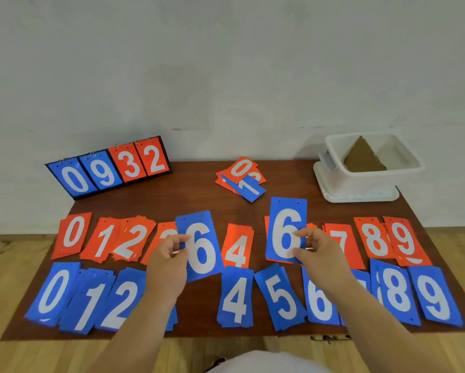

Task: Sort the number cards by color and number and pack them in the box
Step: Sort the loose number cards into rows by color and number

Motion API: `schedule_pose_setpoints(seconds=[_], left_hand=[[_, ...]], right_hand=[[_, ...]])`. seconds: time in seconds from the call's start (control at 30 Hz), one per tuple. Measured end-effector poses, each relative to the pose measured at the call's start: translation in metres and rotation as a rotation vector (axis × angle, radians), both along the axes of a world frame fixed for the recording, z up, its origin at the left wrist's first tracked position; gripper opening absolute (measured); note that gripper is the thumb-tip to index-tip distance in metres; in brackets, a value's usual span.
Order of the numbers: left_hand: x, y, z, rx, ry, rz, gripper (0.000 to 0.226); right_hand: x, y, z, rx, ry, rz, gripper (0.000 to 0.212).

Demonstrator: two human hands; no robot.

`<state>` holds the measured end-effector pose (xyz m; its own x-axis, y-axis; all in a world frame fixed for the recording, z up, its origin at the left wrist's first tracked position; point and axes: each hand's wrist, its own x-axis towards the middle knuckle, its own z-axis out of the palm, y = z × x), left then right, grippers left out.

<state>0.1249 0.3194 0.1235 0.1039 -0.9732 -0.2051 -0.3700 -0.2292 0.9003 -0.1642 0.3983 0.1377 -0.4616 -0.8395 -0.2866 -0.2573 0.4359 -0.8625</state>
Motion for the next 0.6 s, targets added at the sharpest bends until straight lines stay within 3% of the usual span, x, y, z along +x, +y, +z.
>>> schedule_pose_setpoints(seconds=[0.27, 0.47, 0.6], left_hand=[[-0.005, 0.022, -0.036, 0.121, -0.004, -0.108, 0.029], [-0.057, 0.040, -0.050, 0.227, -0.020, -0.306, 0.031], [-0.096, 0.049, -0.053, 0.255, -0.009, -0.399, 0.032]], right_hand=[[-0.014, 0.054, -0.030, 0.185, 0.071, -0.087, 0.035], [-0.057, 0.121, -0.045, 0.260, 0.048, -0.319, 0.026], [-0.082, 0.140, -0.062, 0.331, 0.078, -0.310, 0.018]])
